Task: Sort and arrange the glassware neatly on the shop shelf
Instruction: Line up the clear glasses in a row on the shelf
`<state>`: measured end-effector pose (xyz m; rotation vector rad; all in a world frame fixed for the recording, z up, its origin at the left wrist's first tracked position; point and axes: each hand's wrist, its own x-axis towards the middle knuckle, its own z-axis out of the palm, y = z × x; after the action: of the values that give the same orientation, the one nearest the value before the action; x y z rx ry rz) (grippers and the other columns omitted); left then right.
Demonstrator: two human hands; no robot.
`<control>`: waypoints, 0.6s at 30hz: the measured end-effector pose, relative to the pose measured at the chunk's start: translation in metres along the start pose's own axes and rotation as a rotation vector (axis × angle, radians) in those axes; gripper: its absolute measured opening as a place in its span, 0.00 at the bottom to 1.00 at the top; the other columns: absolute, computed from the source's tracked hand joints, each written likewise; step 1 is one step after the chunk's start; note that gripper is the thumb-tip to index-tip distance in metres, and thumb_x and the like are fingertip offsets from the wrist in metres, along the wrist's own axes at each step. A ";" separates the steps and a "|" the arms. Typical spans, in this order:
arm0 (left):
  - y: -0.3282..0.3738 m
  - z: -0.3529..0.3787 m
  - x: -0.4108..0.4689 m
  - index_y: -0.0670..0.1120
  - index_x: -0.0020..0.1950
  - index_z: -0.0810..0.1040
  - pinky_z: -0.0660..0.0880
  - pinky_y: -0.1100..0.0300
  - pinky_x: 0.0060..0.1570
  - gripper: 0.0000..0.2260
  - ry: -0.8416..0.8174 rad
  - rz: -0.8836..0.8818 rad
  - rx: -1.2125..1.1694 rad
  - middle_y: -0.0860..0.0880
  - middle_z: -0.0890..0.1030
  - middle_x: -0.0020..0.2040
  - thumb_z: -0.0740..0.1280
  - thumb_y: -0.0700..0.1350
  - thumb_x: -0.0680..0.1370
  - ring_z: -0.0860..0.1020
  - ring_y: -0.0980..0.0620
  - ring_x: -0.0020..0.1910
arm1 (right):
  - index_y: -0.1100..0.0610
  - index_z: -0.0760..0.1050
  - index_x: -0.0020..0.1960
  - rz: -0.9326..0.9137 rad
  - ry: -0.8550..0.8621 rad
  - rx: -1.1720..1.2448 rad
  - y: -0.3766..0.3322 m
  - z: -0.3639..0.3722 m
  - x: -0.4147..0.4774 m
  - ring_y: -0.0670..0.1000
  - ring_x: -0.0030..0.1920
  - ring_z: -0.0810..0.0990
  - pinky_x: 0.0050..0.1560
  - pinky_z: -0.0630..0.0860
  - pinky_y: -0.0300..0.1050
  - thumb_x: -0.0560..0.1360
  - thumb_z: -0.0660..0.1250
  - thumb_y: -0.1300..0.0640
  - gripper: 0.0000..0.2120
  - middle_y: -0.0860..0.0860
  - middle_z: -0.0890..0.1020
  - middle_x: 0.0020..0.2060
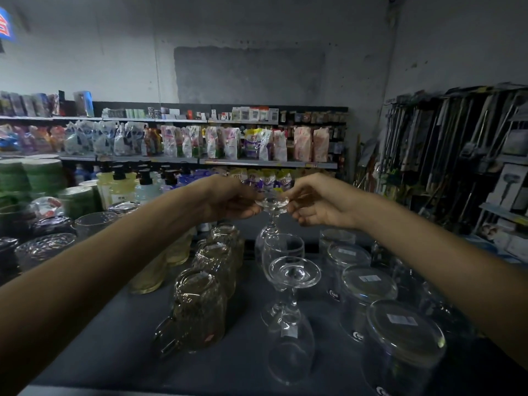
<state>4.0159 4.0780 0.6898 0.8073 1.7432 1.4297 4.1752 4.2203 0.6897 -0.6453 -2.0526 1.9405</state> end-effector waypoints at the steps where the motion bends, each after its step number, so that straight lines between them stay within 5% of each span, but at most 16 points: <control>1: -0.002 0.000 0.001 0.37 0.48 0.82 0.78 0.65 0.27 0.04 -0.009 -0.010 0.009 0.45 0.84 0.34 0.68 0.36 0.81 0.82 0.54 0.28 | 0.60 0.77 0.48 0.010 -0.004 -0.012 0.001 0.000 0.001 0.51 0.33 0.80 0.34 0.79 0.42 0.78 0.66 0.61 0.03 0.57 0.81 0.37; 18: -0.028 0.002 0.015 0.40 0.53 0.80 0.76 0.65 0.29 0.05 -0.056 -0.069 0.135 0.46 0.83 0.37 0.67 0.40 0.82 0.81 0.54 0.33 | 0.63 0.77 0.45 0.058 0.053 -0.172 0.028 0.000 0.015 0.47 0.27 0.79 0.23 0.71 0.33 0.77 0.71 0.65 0.04 0.56 0.83 0.32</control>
<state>4.0094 4.0862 0.6599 0.8411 1.8222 1.2431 4.1666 4.2277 0.6601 -0.7929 -2.2077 1.7698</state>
